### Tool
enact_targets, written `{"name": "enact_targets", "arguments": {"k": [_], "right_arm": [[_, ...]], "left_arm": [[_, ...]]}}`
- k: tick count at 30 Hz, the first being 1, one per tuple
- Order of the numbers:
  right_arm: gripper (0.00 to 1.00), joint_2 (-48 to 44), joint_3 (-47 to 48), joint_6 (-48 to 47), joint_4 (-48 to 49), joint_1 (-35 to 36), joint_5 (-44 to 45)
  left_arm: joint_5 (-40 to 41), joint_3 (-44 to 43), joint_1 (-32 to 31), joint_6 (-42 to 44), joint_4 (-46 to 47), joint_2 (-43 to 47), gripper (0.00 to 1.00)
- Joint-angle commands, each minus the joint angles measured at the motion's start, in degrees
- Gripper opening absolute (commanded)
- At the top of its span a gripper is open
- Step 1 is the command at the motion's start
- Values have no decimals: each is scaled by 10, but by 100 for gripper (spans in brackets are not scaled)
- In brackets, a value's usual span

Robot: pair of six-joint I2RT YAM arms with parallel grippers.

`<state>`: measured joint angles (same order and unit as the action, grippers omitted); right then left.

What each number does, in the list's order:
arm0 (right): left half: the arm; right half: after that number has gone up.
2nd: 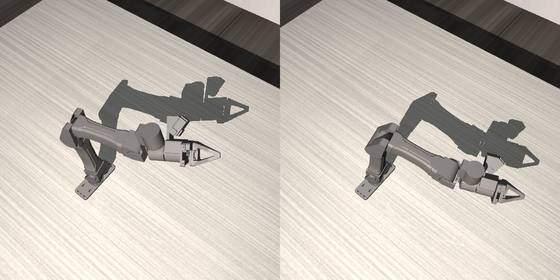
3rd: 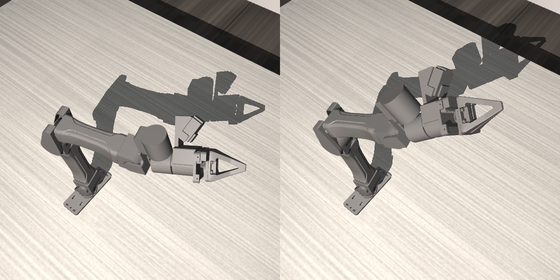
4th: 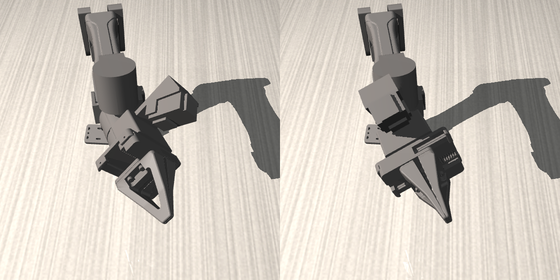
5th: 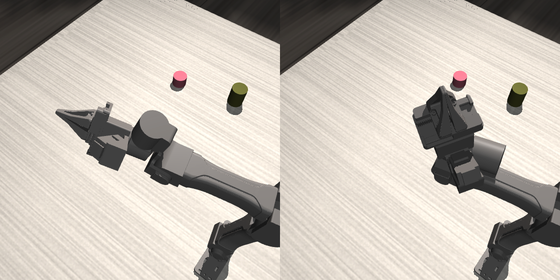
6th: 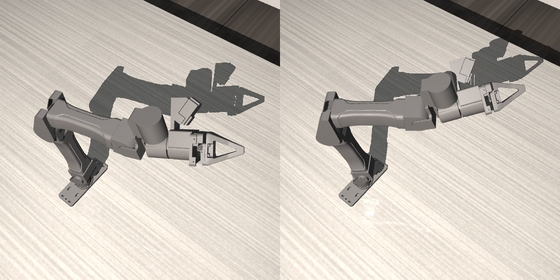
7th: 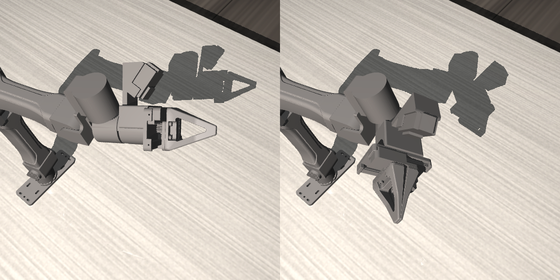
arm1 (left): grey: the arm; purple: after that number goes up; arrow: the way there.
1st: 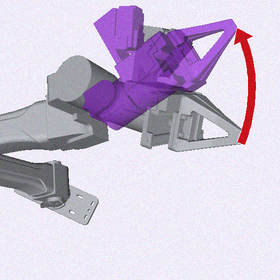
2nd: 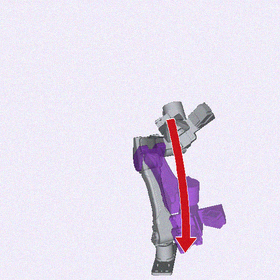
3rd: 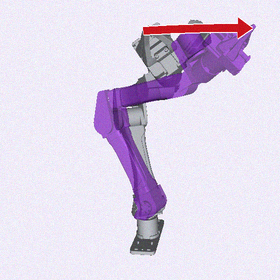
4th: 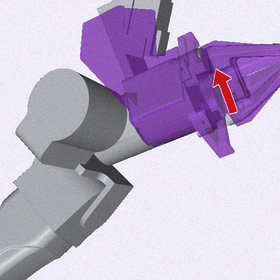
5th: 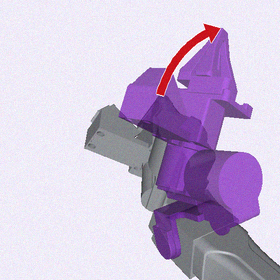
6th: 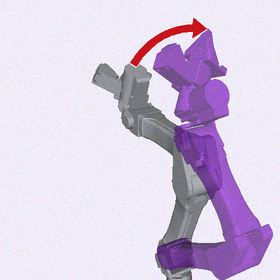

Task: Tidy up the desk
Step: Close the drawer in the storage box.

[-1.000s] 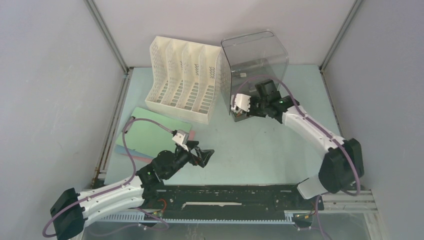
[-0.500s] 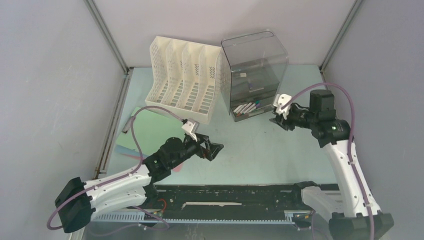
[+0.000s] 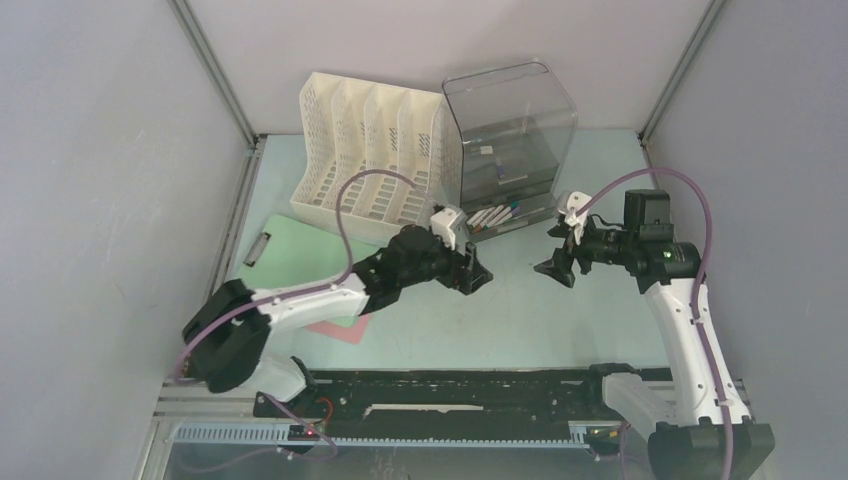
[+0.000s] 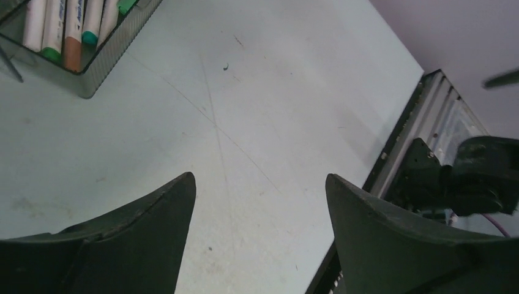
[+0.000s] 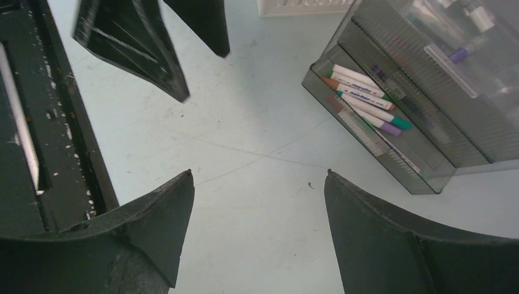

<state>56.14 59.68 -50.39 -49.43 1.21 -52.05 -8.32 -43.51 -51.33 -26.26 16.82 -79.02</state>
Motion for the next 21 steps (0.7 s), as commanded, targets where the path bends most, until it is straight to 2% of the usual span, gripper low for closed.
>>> {"name": "enact_targets", "arguments": {"k": [1,2,7,13,15,21], "right_arm": [[84,-28,-11,32,42,-7,29],[84,-35,-16,38,53,-8,36],[84,-44,-23,57,77,-39,64],[84,-43,-29,59,83,-64,53],[83,-42,-30,59,83,-67,51],[83,-40,-29,59,83,-69,48]], "left_arm": [[-13,-109,2,38,-67,-91,80],[-2,-132,1,44,-87,-113,76],[69,-250,-15,98,-182,-218,40],[145,-394,-35,180,-310,-334,3],[164,-431,-37,205,-338,-364,0],[264,-509,-44,281,-372,-424,1]]}}
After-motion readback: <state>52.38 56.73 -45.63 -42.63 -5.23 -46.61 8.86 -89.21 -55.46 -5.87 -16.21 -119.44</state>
